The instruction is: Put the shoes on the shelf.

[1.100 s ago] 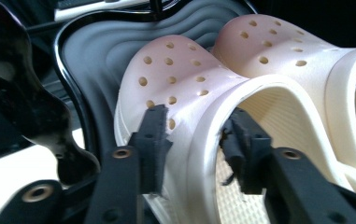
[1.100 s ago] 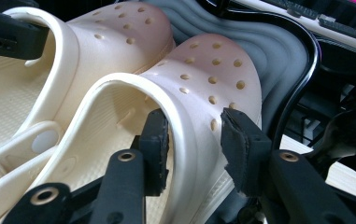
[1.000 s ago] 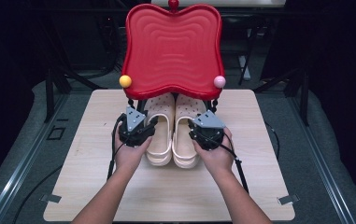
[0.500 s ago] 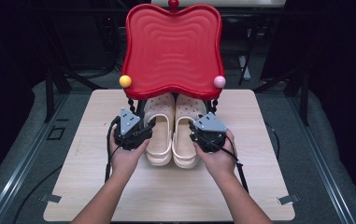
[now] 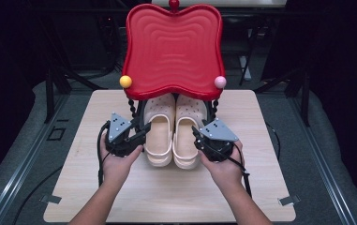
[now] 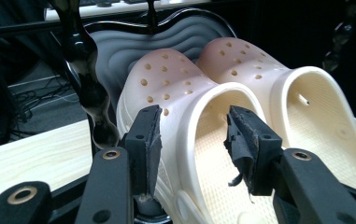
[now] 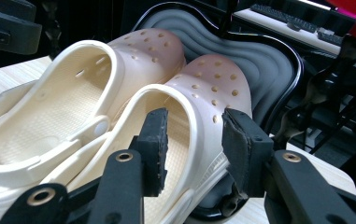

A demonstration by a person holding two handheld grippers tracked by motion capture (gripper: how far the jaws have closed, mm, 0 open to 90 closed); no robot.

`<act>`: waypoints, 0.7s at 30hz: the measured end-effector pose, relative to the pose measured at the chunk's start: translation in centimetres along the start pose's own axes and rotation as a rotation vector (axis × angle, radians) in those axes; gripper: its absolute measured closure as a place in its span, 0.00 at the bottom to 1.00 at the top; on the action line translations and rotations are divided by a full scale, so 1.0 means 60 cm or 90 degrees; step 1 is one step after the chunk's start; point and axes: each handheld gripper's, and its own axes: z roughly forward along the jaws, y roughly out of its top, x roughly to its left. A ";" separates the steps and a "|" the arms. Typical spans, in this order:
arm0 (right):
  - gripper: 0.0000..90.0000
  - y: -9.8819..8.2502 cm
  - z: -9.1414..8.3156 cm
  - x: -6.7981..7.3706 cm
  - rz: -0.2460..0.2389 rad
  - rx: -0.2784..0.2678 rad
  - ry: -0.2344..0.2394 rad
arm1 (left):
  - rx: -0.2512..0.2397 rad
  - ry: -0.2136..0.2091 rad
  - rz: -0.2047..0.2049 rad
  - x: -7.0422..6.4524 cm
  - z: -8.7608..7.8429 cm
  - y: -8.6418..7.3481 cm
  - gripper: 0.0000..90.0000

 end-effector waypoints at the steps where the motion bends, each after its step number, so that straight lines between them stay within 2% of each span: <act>1: 0.68 0.000 -0.004 0.001 0.001 -0.002 0.002 | -0.001 0.001 -0.002 0.000 -0.002 -0.001 0.62; 3: 0.68 -0.001 -0.012 0.003 0.004 -0.007 0.007 | -0.004 0.001 -0.003 0.000 -0.010 -0.003 0.62; 9: 0.71 -0.017 -0.032 0.007 0.010 0.008 0.023 | 0.006 -0.008 -0.019 0.002 -0.029 -0.010 0.64; 12: 0.73 -0.029 -0.042 0.010 0.020 0.011 0.034 | 0.007 -0.019 -0.023 0.000 -0.041 -0.016 0.66; 15: 0.74 -0.045 -0.059 0.012 0.043 0.011 0.055 | 0.008 -0.027 -0.026 -0.002 -0.055 -0.025 0.67; 17: 0.75 -0.052 -0.067 0.015 0.046 0.011 0.060 | 0.010 -0.037 -0.036 -0.003 -0.062 -0.029 0.67; 21: 0.75 -0.067 -0.082 0.021 0.049 0.003 0.064 | 0.009 -0.053 -0.039 -0.008 -0.080 -0.045 0.67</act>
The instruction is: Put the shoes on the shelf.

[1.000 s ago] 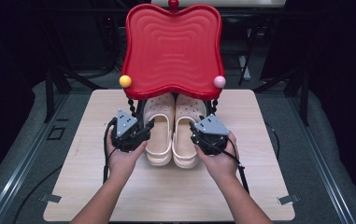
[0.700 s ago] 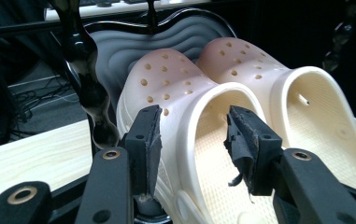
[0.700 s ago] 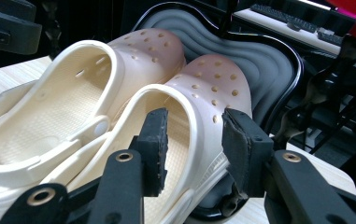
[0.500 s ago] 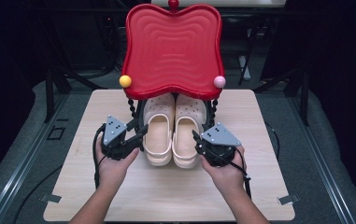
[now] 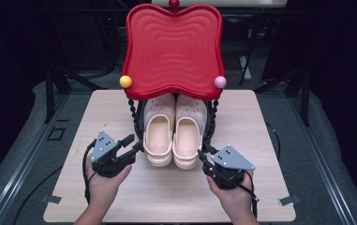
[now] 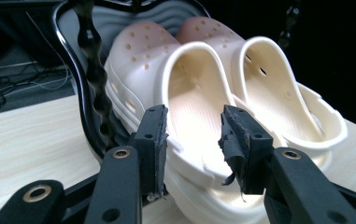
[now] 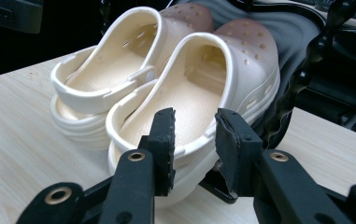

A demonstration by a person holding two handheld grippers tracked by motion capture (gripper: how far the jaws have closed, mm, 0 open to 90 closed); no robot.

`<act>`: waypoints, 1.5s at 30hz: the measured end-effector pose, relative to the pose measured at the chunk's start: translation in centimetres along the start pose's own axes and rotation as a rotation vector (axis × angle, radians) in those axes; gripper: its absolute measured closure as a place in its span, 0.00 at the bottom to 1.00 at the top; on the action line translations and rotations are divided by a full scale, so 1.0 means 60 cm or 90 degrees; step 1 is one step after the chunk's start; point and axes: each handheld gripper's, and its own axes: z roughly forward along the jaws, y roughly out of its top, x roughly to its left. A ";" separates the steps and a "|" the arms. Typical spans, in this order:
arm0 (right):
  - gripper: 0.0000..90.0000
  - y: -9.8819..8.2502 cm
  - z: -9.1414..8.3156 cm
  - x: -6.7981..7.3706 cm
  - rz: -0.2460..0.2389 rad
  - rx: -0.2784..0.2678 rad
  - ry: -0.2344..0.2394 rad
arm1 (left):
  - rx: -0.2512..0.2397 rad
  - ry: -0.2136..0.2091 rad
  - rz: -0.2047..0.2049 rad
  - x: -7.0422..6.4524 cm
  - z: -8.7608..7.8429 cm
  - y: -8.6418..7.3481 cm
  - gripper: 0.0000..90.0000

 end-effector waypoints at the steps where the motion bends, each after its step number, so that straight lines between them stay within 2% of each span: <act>1: 0.75 0.000 0.000 0.000 0.000 0.000 0.000 | 0.000 0.000 0.000 0.000 0.000 0.000 0.67; 8: 0.75 -0.030 -0.013 0.012 0.000 0.009 0.012 | 0.015 -0.009 0.018 -0.012 -0.021 -0.026 0.68; 12: 0.75 -0.043 -0.017 0.017 0.012 0.007 0.016 | 0.023 -0.014 0.016 -0.017 -0.030 -0.047 0.68; 18: 0.76 -0.061 -0.022 0.026 0.010 0.008 0.027 | 0.030 -0.021 0.011 -0.020 -0.036 -0.064 0.69; 20: 0.77 -0.075 -0.022 0.032 0.010 0.021 0.032 | 0.035 -0.027 0.008 -0.021 -0.037 -0.073 0.69; 24: 0.77 -0.095 -0.016 0.037 0.009 0.038 0.037 | 0.044 -0.028 0.011 -0.026 -0.035 -0.088 0.69; 30: 0.78 -0.110 -0.012 0.034 0.019 0.039 0.038 | 0.069 -0.036 0.012 -0.028 -0.026 -0.109 0.70; 33: 0.78 -0.114 -0.011 0.032 0.019 0.048 0.040 | 0.073 -0.041 0.004 -0.028 -0.022 -0.116 0.72; 36: 0.79 -0.123 -0.005 0.032 0.024 0.058 0.046 | 0.093 -0.039 0.020 -0.029 -0.017 -0.129 0.76; 38: 0.80 -0.128 0.001 0.034 0.025 0.056 0.047 | 0.101 -0.042 0.019 -0.030 -0.013 -0.134 0.77; 39: 0.81 -0.129 0.002 0.033 0.025 0.069 0.049 | 0.104 -0.040 0.021 -0.029 -0.011 -0.136 0.78; 45: 0.88 -0.134 0.015 0.033 0.030 0.084 0.058 | 0.107 -0.048 0.014 -0.030 0.000 -0.143 0.83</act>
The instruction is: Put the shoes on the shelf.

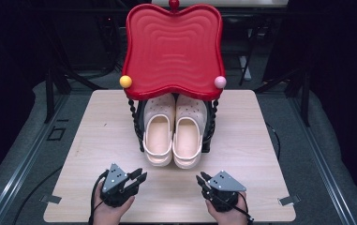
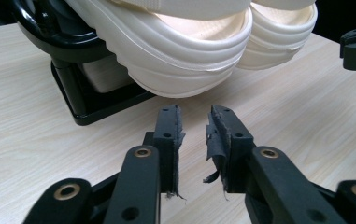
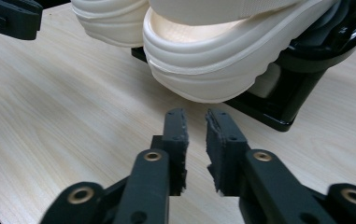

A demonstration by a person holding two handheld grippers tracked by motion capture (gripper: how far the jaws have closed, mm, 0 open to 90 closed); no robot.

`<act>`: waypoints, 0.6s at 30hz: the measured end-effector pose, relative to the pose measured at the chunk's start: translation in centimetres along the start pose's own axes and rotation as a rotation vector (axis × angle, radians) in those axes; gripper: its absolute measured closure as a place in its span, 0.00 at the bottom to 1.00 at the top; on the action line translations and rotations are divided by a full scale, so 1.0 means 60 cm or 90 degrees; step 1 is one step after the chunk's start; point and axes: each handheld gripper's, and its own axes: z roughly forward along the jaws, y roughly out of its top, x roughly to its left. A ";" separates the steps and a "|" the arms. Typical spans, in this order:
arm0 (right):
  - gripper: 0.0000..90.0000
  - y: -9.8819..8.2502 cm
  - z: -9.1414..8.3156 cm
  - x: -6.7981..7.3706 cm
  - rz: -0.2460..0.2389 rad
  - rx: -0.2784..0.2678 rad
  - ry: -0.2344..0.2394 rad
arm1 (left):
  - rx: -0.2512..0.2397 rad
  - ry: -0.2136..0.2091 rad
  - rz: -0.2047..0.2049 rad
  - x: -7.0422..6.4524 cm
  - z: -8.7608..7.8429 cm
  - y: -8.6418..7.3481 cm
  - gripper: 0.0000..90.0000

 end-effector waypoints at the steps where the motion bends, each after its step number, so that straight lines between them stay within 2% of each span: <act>1: 0.89 0.000 0.002 0.000 0.002 0.000 0.002 | 0.008 -0.005 -0.002 0.000 0.002 0.000 0.83; 2: 0.91 0.000 0.005 -0.001 0.004 0.003 0.006 | 0.006 -0.006 -0.005 0.000 0.005 -0.001 0.84; 3: 0.91 0.000 0.006 -0.001 0.005 0.013 0.008 | 0.018 -0.006 0.001 0.000 0.007 0.000 0.85; 5: 0.93 -0.001 0.017 -0.001 0.012 0.003 0.009 | 0.015 -0.005 0.002 -0.001 0.012 -0.001 0.88; 6: 0.93 0.000 0.016 -0.001 0.010 0.019 0.013 | 0.022 -0.002 0.005 -0.001 0.014 0.000 0.89; 10: 0.95 0.002 0.031 0.003 0.007 0.007 0.012 | 0.026 -0.006 0.003 -0.002 0.026 0.003 0.95; 12: 0.95 0.003 0.032 0.002 0.006 0.013 0.012 | 0.026 -0.008 0.004 -0.003 0.029 0.004 0.97; 18: 0.97 0.010 0.041 -0.002 0.026 0.009 0.027 | 0.037 -0.011 0.006 -0.008 0.042 0.009 0.99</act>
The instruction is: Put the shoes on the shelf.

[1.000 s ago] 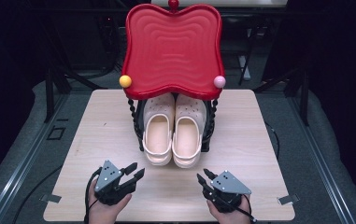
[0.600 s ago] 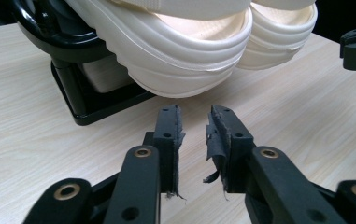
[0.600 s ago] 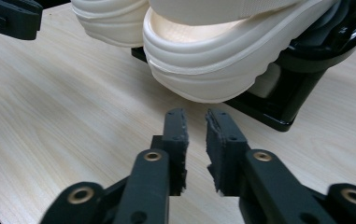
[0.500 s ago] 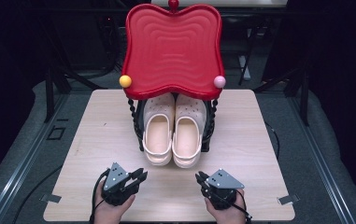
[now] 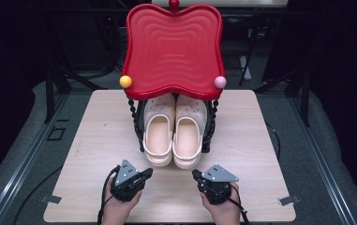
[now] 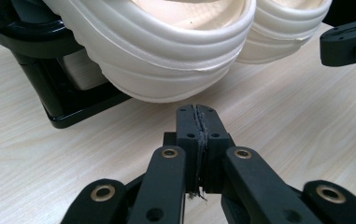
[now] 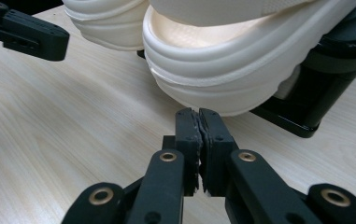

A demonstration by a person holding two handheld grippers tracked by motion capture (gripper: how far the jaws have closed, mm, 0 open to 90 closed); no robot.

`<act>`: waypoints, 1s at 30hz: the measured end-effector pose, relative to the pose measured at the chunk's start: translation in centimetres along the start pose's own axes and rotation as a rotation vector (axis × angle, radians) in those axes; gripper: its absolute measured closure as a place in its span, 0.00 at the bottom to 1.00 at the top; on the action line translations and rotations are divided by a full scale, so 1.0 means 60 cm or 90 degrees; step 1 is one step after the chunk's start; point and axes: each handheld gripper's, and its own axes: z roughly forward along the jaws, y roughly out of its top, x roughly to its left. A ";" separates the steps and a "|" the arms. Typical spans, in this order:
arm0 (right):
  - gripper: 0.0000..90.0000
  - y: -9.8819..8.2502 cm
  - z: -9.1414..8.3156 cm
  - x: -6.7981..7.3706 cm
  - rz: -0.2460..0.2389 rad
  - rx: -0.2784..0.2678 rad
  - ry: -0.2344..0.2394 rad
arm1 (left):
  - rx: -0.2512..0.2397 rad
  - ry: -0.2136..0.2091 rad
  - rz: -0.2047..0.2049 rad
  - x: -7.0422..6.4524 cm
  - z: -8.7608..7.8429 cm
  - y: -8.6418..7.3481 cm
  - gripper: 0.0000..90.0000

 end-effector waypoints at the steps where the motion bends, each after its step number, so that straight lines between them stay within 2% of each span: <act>1: 0.97 0.001 0.002 0.000 -0.003 -0.001 0.003 | -0.004 -0.001 -0.005 0.001 0.002 0.003 0.99; 2: 0.97 0.003 0.000 0.000 -0.004 0.013 0.004 | -0.005 0.000 -0.007 0.001 0.003 0.004 0.99; 3: 0.97 0.003 0.003 0.000 -0.005 0.005 0.003 | -0.006 0.001 -0.006 0.001 0.003 0.005 0.99; 8: 0.98 0.008 0.003 -0.001 -0.014 0.018 0.004 | -0.005 0.004 -0.013 0.004 0.004 0.011 0.99; 10: 0.99 0.009 0.007 -0.004 -0.011 0.004 0.000 | -0.006 0.005 -0.014 0.003 0.005 0.012 0.99; 15: 1.00 0.011 0.006 -0.004 -0.015 0.015 0.000 | -0.003 0.008 -0.012 0.002 0.005 0.013 1.00; 20: 1.00 0.016 0.001 -0.004 -0.020 0.005 -0.014 | 0.004 0.013 -0.010 0.003 0.006 0.016 1.00; 24: 1.00 0.021 0.004 -0.013 -0.018 0.021 -0.023 | -0.001 0.018 -0.012 0.005 0.008 0.021 1.00; 25: 1.00 0.021 0.007 -0.013 -0.013 0.005 -0.026 | -0.001 0.020 -0.017 0.007 0.010 0.023 1.00; 30: 1.00 0.026 0.011 -0.022 -0.010 0.005 -0.036 | -0.001 0.026 -0.016 0.014 0.012 0.029 1.00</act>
